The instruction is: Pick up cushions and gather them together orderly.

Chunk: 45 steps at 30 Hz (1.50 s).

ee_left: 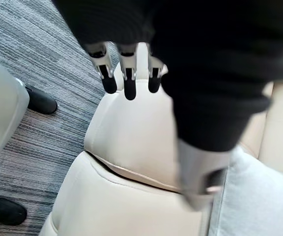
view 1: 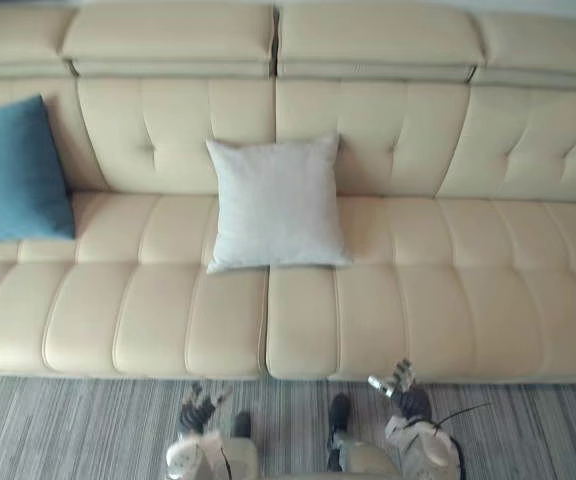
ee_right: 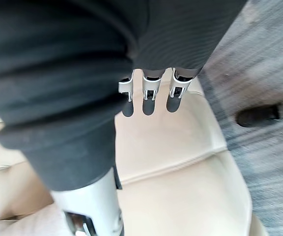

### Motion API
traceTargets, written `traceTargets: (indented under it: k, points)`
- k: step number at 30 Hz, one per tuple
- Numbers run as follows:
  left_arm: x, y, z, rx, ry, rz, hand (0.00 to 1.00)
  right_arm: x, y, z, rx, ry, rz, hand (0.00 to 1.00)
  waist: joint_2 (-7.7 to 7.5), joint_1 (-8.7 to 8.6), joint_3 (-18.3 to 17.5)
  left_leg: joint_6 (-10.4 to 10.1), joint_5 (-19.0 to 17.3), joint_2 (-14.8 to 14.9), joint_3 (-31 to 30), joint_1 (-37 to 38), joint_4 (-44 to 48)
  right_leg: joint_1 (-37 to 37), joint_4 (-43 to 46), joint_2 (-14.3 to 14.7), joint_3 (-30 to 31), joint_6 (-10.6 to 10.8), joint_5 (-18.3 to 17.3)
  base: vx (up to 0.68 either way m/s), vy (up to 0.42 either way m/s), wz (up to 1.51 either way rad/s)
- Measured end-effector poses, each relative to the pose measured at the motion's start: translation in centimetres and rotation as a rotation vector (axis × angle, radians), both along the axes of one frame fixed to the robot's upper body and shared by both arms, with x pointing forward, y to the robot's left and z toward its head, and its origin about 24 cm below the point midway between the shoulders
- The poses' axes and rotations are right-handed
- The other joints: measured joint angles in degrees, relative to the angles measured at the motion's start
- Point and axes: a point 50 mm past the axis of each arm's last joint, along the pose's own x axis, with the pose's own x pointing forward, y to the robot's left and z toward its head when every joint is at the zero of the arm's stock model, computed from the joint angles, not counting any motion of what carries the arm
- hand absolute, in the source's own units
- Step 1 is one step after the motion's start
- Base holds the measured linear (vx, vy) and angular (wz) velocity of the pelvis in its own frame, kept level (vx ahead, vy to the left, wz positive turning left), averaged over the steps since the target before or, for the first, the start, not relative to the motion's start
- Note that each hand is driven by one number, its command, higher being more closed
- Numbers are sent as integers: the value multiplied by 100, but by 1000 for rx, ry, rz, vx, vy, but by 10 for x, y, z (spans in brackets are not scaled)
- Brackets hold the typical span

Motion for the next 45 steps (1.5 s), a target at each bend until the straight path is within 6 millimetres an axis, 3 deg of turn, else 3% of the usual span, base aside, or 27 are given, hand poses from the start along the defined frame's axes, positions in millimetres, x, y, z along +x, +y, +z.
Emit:
traceTargets:
  k: [7, 9, 13, 16, 17, 18, 19, 20, 21, 22, 23, 25, 26, 28, 30, 32, 33, 34, 36, 38, 39, 41, 45]
  points:
    - [-4, 0, -5, 33, 51, -72, 0, -12, 2, -12, 20, 80, 6, 0, -92, 11, -236, -2, 7, -22, 184, 436, -164, 269, 1, -33, 87, 40, -4, 95, 35, -9]
    - [0, 0, -4, 49, 49, -103, 0, -8, 4, -13, 26, 86, 17, 0, -145, 16, -223, 18, -15, -26, 348, 515, -168, 242, 42, -58, 213, 52, 5, 44, 38, -28]
    - [7, -5, -3, 56, 41, -157, 0, 9, 5, -8, 19, 46, 37, 0, -102, 7, -119, 64, -171, 4, 651, 491, 142, -69, 656, -71, 297, 119, -85, -39, 28, -37]
    - [15, -7, -1, 64, 20, -175, 0, 20, 9, -5, 19, 26, 62, 0, -185, 28, -77, 159, -312, 13, 812, 313, 482, -107, 610, -91, 468, 225, -36, -126, 14, -24]
    - [17, -7, 0, 65, 16, -172, 0, 22, 12, -6, 24, 34, 76, 0, -160, 17, -60, 135, -294, 155, 830, 221, 570, -412, 1867, -116, 213, -60, -774, -101, -14, -3]
    - [18, -7, 0, 66, 13, -174, 0, 21, 13, -7, 25, 41, 76, 0, -161, 16, -60, 127, -289, 193, 793, 195, 619, -469, 2438, -152, 97, -85, -1077, -34, -43, 11]
    - [18, -7, 1, 67, 10, -176, 0, 17, 13, -9, 26, 57, 78, 0, -224, 40, -76, 90, -264, 206, 726, 174, 671, -410, 3165, -277, -35, 119, -1462, -6, -91, 24]
    - [19, -3, 2, 79, 5, -175, 0, 18, 15, -11, 28, 65, 88, 0, -348, 52, -101, 85, -264, 140, 728, -9, 875, -421, 3361, -397, -2, 294, -1651, -35, -124, 22]
    - [22, 0, 3, 87, 0, -177, 0, 19, 16, -11, 29, 67, 90, 0, -438, 43, -97, 86, -260, 46, 747, -75, 996, -494, 3350, -375, -31, 293, -1624, -92, -104, 15]
    - [26, -4, 3, 76, 4, -186, 0, 24, 14, -9, 21, 51, 95, 0, -430, 67, -92, 153, -261, -105, 733, -332, 1010, -442, 2905, -332, 15, 337, -1531, -183, 20, 0]
    - [24, -14, 1, 47, 5, -181, 0, 33, 1, -5, -18, 32, 93, 0, -143, 179, -78, 474, -8, -220, 827, -468, 782, -199, 2925, -244, 227, 335, -1789, -173, 44, 7]
    - [31, -10, 5, 63, -14, -179, 0, 38, 4, -3, -20, 24, 101, 0, -304, 162, 73, 419, 157, -405, 777, -530, 875, 21, 3867, -395, 397, 316, -2185, -109, -86, 34]
    - [35, -8, 8, 78, -33, -179, 0, 45, 4, 0, -22, 7, 105, 0, -264, 287, 171, 367, 187, -339, 764, -713, 1075, 271, 3185, -193, 517, 225, -2299, -130, -177, 19]
    - [34, -9, 7, 79, -28, -181, 0, 57, 7, 5, -22, -30, 114, 0, -107, 328, 159, 270, 246, -166, 760, -942, 1161, 397, 2569, 15, 491, 98, -2225, -232, -126, -16]
    - [39, -12, 9, 93, -37, -221, 0, 66, 2, 10, -40, -57, 112, 0, 90, 295, 427, 120, 499, 35, 583, -1158, 1237, 699, 1880, 289, 286, -127, -2091, -277, -129, 15]
    - [39, -15, 9, 94, -38, -247, 0, 62, -3, 8, -55, -40, 99, 0, 105, 252, 444, 95, 822, 67, 519, -1174, 982, 696, 1788, 362, 115, -258, -2014, -309, -129, 50]
    - [39, -14, 9, 102, -36, -254, 0, 52, -8, 2, -64, 0, 84, 0, 73, 228, 447, 30, 1321, 19, 422, -1020, 350, 605, 1750, 341, -75, -361, -1952, -327, -106, 60]
    - [39, -14, 9, 101, -35, -253, 0, 48, -8, 0, -64, 18, 80, 0, 23, 200, 475, 6, 1341, 6, 426, -995, 223, 549, 1744, 324, -167, -393, -1939, -368, -46, 70]
    - [40, -13, 9, 104, -38, -254, 0, 38, -19, -5, -71, 61, 28, 0, -32, 141, 487, 193, 1043, -157, 417, -1103, 649, 274, 1902, 152, -325, -517, -1928, -278, 22, 43]
    - [40, -13, 9, 103, -38, -251, 0, 30, -26, -8, -71, 81, -3, 0, -58, 122, 490, 370, 383, -326, 406, -1128, 1465, 90, 1943, -35, -268, -506, -1840, -181, 129, 7]
    - [37, -13, 8, 101, -30, -245, 0, 25, -25, -10, -65, 94, -7, 0, -25, 124, 477, 338, -3, -330, 330, -956, 1654, -14, 2048, -90, -198, -434, -1804, -159, 162, -10]
    - [35, -11, 7, 98, -23, -233, 0, 18, -21, -13, -50, 111, -10, 0, 1, 127, 469, 328, -327, -383, 196, -700, 1460, -73, 2196, -98, -7, -309, -1807, -106, 183, -29]
    - [20, 1, 2, 122, 26, -226, 0, 2, -10, -20, -10, 153, -17, 0, -136, 94, 257, 394, -267, -539, 481, -274, 953, 180, 1658, -165, 335, -54, -1458, -56, 182, -43]
